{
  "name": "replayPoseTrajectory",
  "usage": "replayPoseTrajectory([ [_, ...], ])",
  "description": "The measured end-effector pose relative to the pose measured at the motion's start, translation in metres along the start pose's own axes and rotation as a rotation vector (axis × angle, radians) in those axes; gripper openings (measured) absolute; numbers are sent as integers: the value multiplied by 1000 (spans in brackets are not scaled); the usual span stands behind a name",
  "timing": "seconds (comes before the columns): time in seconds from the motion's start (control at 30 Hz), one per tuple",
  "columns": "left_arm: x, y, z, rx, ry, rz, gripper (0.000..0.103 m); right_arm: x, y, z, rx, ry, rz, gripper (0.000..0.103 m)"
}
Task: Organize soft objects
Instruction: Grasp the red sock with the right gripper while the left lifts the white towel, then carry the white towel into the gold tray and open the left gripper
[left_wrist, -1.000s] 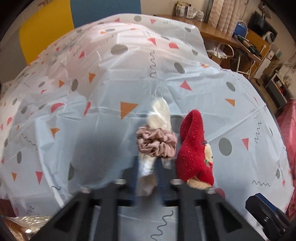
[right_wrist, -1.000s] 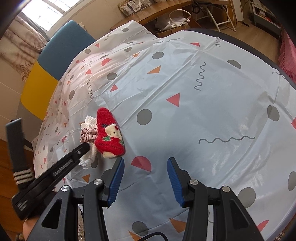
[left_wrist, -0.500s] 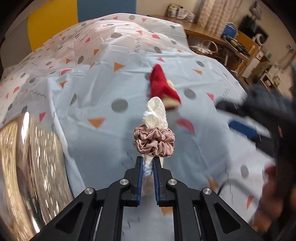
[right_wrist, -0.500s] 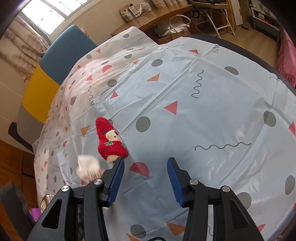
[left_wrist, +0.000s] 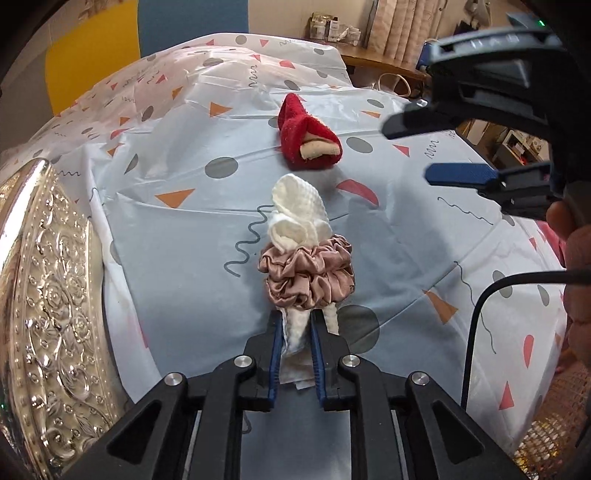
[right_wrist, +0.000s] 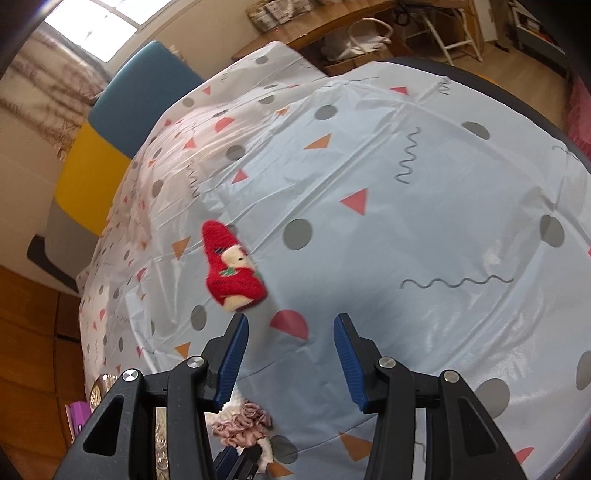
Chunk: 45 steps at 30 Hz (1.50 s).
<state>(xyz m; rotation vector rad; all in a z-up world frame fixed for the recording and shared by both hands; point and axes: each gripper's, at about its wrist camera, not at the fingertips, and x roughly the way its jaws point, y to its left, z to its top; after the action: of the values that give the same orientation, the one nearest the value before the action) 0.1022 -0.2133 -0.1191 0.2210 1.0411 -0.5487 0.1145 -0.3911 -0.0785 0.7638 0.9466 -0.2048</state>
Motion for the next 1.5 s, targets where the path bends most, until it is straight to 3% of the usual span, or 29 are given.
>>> replayPoseTrajectory([
  [0.1, -1, 4, -2, -8, -10, -18, 16, 6, 19, 0, -94, 38, 27, 48],
  [0.23, -3, 6, -6, -10, -30, -32, 16, 11, 47, 16, -221, 14, 11, 53],
  [0.33, -3, 5, -8, -4, -41, -29, 16, 33, 67, 32, -287, 46, -26, 59],
  [0.47, -4, 5, -10, -2, -49, -38, 16, 73, 88, 36, -391, 115, -121, 59],
  [0.5, -5, 5, -11, 2, -51, -39, 16, 81, 90, 33, -414, 130, -155, 48],
  [0.53, -6, 5, -12, 6, -53, -40, 16, 88, 90, 29, -447, 154, -190, 20],
  [0.6, -6, 6, -12, 9, -58, -46, 16, 83, 88, 20, -488, 143, -206, 19],
  [0.73, -7, 5, -14, 16, -69, -38, 16, 48, 69, 2, -504, 147, -231, 17],
  [0.87, -10, 3, -19, 16, -79, -34, 16, 30, 24, -21, -431, 202, -270, 18],
  [0.97, -12, -1, -20, 22, -77, -26, 16, 22, 0, -30, -371, 159, -193, 20],
  [1.07, -12, -1, -15, 18, -49, -24, 16, 24, -5, -25, -337, 157, -174, 24],
  [1.3, -15, -4, -6, 19, -17, 18, 10, 26, 0, -28, -396, 144, -190, 25],
  [1.5, -39, -8, 1, 42, -80, 22, 10, 28, 5, -34, -475, 125, -217, 28],
])
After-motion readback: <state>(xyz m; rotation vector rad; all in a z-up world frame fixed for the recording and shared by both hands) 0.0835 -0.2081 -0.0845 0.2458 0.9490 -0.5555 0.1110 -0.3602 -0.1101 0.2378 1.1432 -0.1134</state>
